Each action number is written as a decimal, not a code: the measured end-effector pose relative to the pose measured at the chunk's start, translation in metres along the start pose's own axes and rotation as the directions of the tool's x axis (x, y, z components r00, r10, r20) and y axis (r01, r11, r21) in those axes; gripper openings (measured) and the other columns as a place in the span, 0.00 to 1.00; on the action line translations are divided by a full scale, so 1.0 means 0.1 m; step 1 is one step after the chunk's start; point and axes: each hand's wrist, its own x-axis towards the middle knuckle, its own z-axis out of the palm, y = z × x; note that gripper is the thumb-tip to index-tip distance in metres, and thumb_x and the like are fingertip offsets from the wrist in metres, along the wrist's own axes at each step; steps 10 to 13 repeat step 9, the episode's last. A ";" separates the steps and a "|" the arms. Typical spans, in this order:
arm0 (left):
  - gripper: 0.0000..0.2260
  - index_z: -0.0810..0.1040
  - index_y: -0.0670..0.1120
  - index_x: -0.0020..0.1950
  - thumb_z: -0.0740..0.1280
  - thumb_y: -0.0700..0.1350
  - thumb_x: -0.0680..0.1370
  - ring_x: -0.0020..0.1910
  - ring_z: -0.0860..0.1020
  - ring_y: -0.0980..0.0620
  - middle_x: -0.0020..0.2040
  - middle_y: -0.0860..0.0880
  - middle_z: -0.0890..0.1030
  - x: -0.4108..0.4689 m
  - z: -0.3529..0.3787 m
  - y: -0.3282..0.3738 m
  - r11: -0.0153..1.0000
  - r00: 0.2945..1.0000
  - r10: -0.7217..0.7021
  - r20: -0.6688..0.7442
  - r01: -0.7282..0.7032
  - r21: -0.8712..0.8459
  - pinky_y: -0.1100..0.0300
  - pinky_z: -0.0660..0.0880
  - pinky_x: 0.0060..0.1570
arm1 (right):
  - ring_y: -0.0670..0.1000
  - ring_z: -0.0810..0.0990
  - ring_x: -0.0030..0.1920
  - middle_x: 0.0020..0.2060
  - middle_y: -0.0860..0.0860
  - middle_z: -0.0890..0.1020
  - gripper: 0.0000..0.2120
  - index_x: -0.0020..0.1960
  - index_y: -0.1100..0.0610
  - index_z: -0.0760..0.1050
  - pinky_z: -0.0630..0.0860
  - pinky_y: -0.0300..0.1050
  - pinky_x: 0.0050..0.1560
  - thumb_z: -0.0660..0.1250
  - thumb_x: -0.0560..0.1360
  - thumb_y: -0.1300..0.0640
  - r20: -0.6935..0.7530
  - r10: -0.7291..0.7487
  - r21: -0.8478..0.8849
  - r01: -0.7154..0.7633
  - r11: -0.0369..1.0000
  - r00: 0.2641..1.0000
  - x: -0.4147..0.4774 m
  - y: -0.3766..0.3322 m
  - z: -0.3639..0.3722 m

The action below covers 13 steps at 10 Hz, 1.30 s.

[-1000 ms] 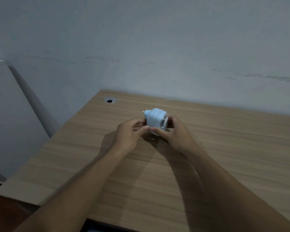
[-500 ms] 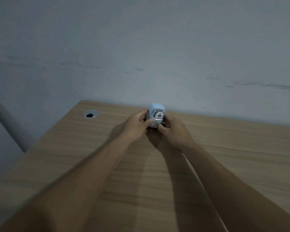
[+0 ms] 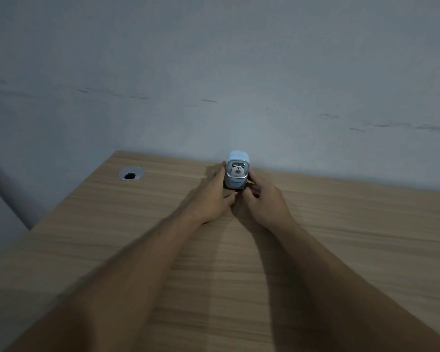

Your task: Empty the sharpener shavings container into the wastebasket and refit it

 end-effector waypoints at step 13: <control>0.35 0.52 0.53 0.92 0.50 0.67 0.87 0.92 0.47 0.52 0.93 0.55 0.49 -2.06 -0.27 -0.12 0.891 0.998 0.037 0.051 -0.056 0.450 0.49 0.46 0.90 | 0.51 0.82 0.72 0.72 0.52 0.84 0.24 0.75 0.56 0.80 0.76 0.48 0.73 0.67 0.84 0.45 0.182 0.152 -0.070 -0.141 0.988 0.971 -1.93 -0.60 -0.27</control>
